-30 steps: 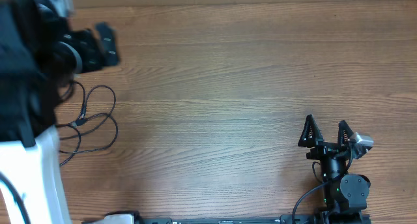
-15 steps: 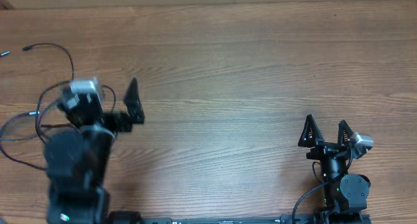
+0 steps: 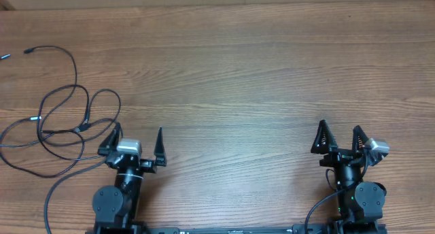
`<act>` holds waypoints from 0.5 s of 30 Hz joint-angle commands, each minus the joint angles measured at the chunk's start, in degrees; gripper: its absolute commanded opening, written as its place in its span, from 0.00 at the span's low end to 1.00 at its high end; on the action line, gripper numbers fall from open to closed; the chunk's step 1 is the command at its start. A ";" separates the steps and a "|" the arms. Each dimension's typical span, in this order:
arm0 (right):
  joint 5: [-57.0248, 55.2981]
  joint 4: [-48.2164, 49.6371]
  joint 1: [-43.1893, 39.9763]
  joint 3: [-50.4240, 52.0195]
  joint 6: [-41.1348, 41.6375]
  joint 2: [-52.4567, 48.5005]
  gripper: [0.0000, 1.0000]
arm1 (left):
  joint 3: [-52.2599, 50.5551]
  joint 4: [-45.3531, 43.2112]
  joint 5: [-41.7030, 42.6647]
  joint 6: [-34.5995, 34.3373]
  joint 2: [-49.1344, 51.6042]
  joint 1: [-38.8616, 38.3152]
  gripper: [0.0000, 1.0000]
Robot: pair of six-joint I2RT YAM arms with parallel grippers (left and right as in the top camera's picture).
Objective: Untangle cables
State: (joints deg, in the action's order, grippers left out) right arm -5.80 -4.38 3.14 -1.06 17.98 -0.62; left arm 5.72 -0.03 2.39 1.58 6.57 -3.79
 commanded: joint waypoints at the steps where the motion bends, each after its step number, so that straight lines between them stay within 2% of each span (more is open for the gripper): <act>1: 0.07 0.17 0.39 0.59 -0.07 0.46 1.00 | -3.43 -0.22 0.59 3.82 -5.14 -0.35 1.00; 7: 0.07 0.17 0.39 0.59 -0.07 0.46 1.00 | -5.38 4.39 0.50 3.23 -6.40 -0.31 1.00; 15: 0.07 0.17 0.39 0.59 -0.07 0.46 1.00 | -5.40 4.35 0.39 3.15 -6.36 -0.31 0.99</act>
State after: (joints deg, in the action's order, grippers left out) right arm -5.78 -4.38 3.14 -1.06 17.96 -0.62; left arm 0.67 4.43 2.35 3.62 0.73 -3.79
